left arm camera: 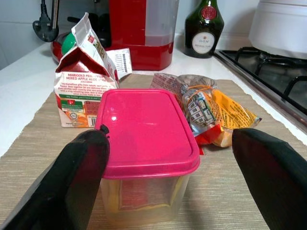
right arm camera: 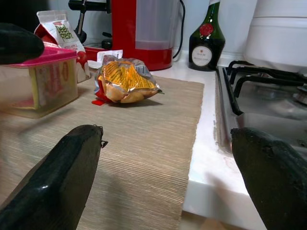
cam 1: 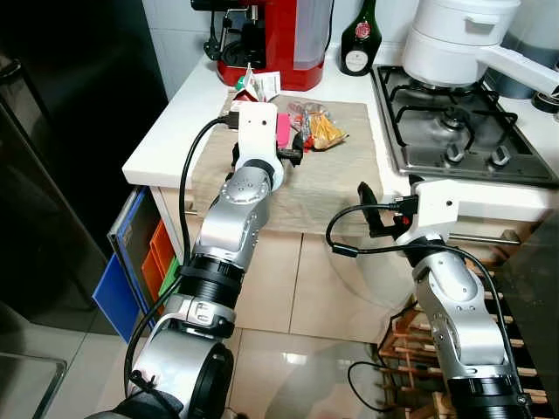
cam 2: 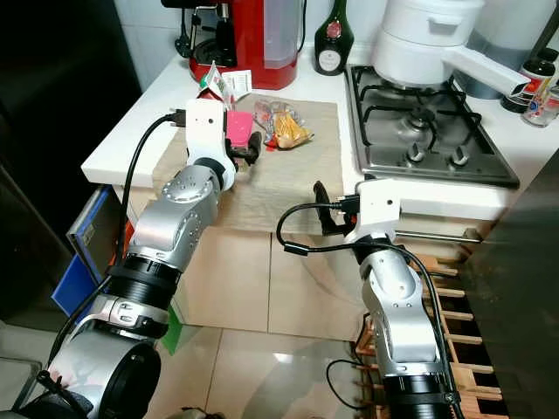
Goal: Restocking fridge
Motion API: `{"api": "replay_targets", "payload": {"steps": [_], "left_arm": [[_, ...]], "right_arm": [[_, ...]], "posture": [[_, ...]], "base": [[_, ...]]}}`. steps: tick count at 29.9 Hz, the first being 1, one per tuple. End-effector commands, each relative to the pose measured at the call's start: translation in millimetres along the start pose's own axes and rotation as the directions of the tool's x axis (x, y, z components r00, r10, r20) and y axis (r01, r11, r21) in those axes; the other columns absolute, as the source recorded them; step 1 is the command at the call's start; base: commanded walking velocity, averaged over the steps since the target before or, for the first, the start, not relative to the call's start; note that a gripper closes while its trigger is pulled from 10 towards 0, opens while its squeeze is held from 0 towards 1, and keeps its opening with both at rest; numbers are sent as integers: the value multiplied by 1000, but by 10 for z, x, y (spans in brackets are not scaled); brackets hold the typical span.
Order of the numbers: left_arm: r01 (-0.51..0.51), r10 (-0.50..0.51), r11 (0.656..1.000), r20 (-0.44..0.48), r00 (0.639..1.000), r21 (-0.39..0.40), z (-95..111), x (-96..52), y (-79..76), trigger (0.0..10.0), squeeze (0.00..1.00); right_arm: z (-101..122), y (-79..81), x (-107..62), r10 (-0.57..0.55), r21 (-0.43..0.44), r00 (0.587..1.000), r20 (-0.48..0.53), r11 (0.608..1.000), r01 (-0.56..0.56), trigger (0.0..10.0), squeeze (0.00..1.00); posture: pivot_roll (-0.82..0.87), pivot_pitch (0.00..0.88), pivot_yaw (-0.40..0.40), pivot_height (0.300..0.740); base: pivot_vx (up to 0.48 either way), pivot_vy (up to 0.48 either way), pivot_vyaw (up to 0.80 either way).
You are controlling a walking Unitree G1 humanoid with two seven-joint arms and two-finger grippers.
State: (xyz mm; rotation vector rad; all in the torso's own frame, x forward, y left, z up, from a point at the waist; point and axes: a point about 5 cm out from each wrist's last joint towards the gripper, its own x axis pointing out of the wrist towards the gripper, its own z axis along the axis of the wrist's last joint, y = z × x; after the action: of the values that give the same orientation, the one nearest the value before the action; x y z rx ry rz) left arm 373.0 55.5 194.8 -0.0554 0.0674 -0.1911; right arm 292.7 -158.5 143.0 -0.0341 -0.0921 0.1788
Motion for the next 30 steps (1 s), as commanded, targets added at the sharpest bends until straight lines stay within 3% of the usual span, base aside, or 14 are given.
{"api": "replay_targets", "payload": {"steps": [1,3,4,5,6,19,26,30], "left_arm": [[1,-2,1000,-129,992,-13,-282,-5,3,10000,0],[-5,1,1000,-154,988,-22,-348,4,17,10000,0],[-6,0,999,-169,986,-35,-391,12,30,4784,0],[-7,-1,999,-179,984,-45,-420,17,38,4784,0],[-8,-1,999,-184,983,-49,-439,23,48,0,0],[-3,-5,999,-177,984,-45,-485,62,60,0,0],[6,-8,1000,-129,992,-10,-413,79,60,0,0],[51,-54,998,98,994,36,41,71,-12,0,0]], "right_arm": [[59,10,-2,7,5,1000,18,1000,-7,10000,0],[59,9,-2,6,6,1000,18,1000,-6,10000,0],[59,10,-1,5,7,1000,17,1000,-5,10000,0],[58,10,0,5,7,1000,17,1000,-5,10000,0],[58,10,-1,4,8,1000,17,1000,-4,10000,0],[57,-1,-7,6,4,1000,8,1000,-6,10000,0],[54,-1,7,7,2,1000,5,1000,-7,10000,0],[55,-1,5,6,2,1000,5,1000,-6,10000,0]], "posture": [[-163,0,4,740],[-163,0,5,740],[-163,0,5,740],[-163,0,5,740],[-164,0,2,740],[-165,0,-10,740],[-162,0,-12,740],[-162,0,-13,740]], "base": [[0,0,0],[0,0,0],[0,0,0],[0,0,0],[0,0,0],[0,0,0],[0,0,0],[0,0,0]]}}
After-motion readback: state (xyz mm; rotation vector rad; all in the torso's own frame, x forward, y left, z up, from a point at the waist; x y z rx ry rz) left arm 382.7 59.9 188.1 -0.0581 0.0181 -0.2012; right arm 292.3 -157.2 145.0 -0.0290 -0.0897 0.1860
